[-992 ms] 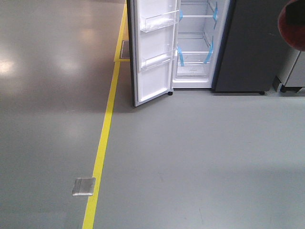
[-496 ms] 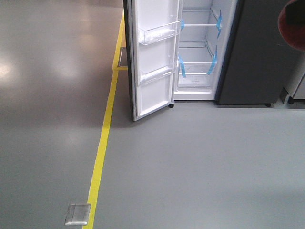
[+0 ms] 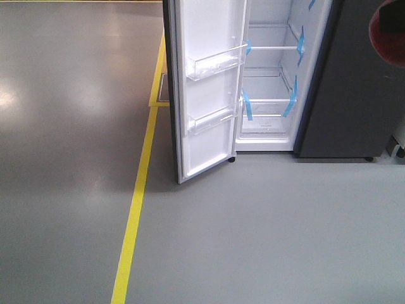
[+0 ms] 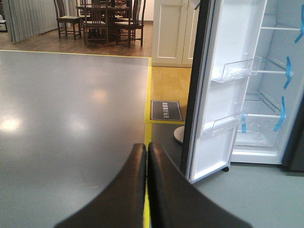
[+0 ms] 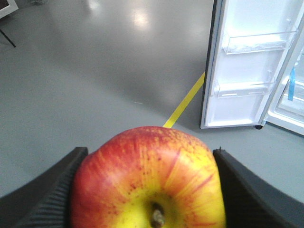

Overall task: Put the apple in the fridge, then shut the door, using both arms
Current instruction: 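Drive up to the open refrigerator door holding the apple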

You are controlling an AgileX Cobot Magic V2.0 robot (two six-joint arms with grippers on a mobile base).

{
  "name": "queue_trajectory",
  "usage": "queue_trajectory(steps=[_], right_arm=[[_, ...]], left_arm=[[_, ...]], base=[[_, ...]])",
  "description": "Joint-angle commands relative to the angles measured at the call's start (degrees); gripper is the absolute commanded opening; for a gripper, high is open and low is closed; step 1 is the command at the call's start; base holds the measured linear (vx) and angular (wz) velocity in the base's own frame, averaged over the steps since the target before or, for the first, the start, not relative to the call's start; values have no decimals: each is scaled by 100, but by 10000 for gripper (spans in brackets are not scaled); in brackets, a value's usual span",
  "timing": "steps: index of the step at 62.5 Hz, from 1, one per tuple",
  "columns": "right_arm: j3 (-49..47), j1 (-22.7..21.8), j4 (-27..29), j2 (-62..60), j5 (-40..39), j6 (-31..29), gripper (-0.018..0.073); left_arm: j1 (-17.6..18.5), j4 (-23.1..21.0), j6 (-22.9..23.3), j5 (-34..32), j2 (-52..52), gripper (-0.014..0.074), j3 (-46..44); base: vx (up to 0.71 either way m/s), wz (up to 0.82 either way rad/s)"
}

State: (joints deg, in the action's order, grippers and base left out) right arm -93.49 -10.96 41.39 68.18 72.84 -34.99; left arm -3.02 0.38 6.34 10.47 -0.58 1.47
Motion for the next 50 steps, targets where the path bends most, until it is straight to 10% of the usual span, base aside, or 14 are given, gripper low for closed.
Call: queue_trajectory(steps=[1,50], right_arm=[[-158,-33,284,-107,-316,-69,69],[-158,-33,284,-107,-311,-69,69]], left_arm=[[19,-38,47,-405,-94,-6,160],[19,-38,47,-405,-94,-6,160]], base=[[33,0],[31,-2]])
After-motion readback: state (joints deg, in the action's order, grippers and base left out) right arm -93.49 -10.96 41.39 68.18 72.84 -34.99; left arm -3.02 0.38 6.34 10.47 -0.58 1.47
